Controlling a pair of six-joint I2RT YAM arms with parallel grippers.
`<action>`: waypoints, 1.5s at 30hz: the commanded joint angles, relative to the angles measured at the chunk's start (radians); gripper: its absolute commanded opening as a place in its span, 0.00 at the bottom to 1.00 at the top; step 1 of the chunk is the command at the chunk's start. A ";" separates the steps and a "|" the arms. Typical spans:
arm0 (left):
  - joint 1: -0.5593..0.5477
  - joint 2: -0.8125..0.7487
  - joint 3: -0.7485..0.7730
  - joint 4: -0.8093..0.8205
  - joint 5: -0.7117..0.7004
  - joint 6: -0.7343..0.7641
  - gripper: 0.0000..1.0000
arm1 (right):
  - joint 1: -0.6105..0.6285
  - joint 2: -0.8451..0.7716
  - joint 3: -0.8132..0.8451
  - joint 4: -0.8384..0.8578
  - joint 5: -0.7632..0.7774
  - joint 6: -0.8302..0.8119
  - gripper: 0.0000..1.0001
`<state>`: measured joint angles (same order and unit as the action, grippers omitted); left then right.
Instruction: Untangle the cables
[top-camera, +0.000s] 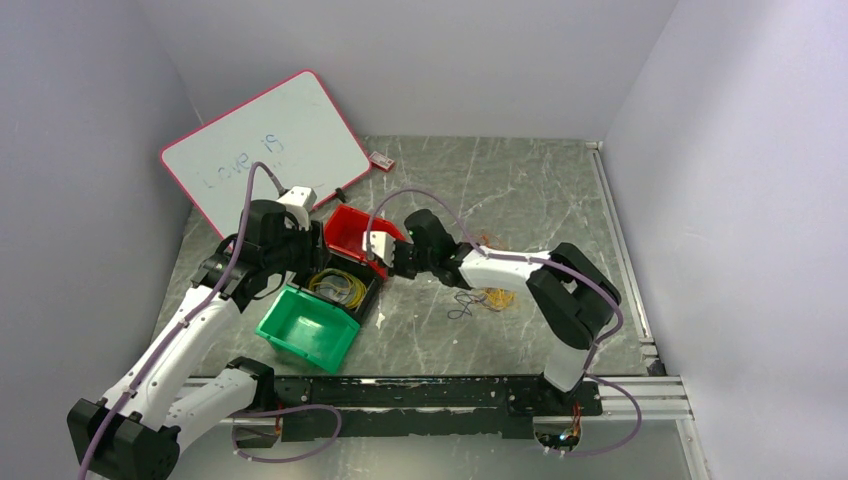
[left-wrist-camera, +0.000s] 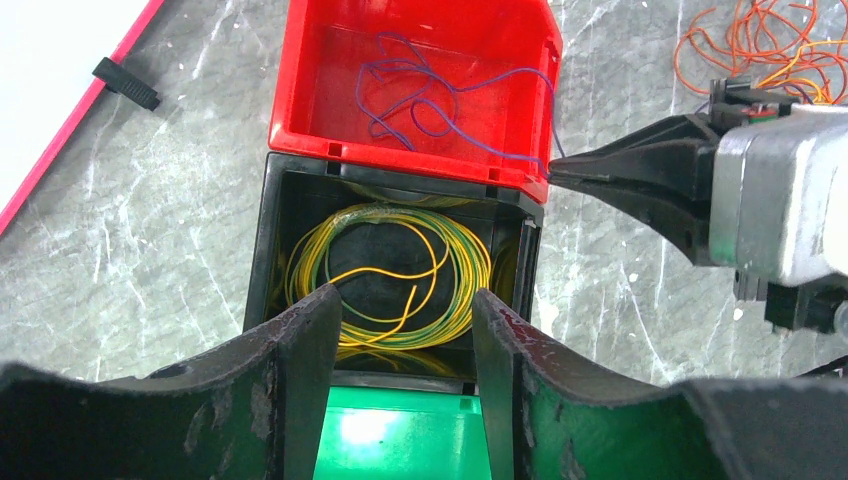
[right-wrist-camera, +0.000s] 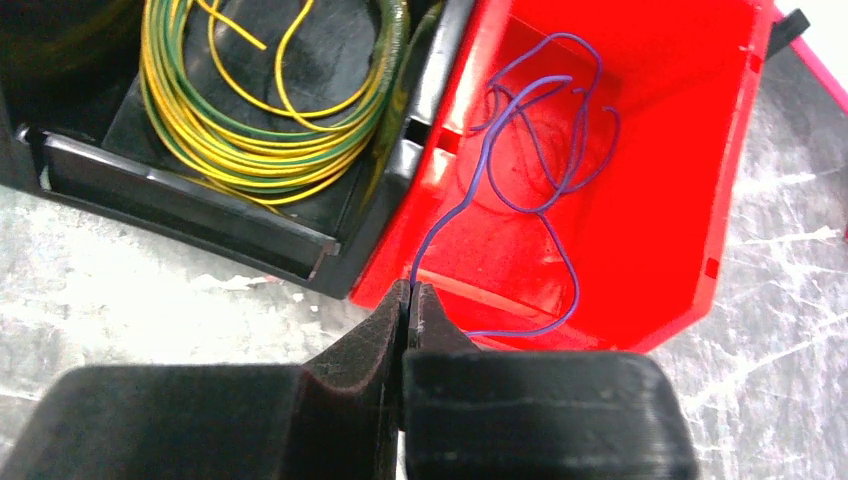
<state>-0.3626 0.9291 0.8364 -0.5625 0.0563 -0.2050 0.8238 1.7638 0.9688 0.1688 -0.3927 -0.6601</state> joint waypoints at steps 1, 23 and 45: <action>0.010 -0.017 -0.011 0.029 -0.015 0.006 0.56 | -0.026 -0.018 0.045 0.038 -0.015 0.059 0.00; 0.010 -0.047 -0.021 0.041 -0.044 -0.001 0.56 | -0.022 0.249 0.318 -0.071 0.126 0.255 0.00; 0.010 -0.040 -0.019 0.039 -0.041 -0.001 0.57 | -0.023 0.074 0.242 -0.092 0.149 0.246 0.47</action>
<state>-0.3626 0.8974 0.8215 -0.5499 0.0238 -0.2058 0.7990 1.9228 1.2522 0.0647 -0.2424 -0.4152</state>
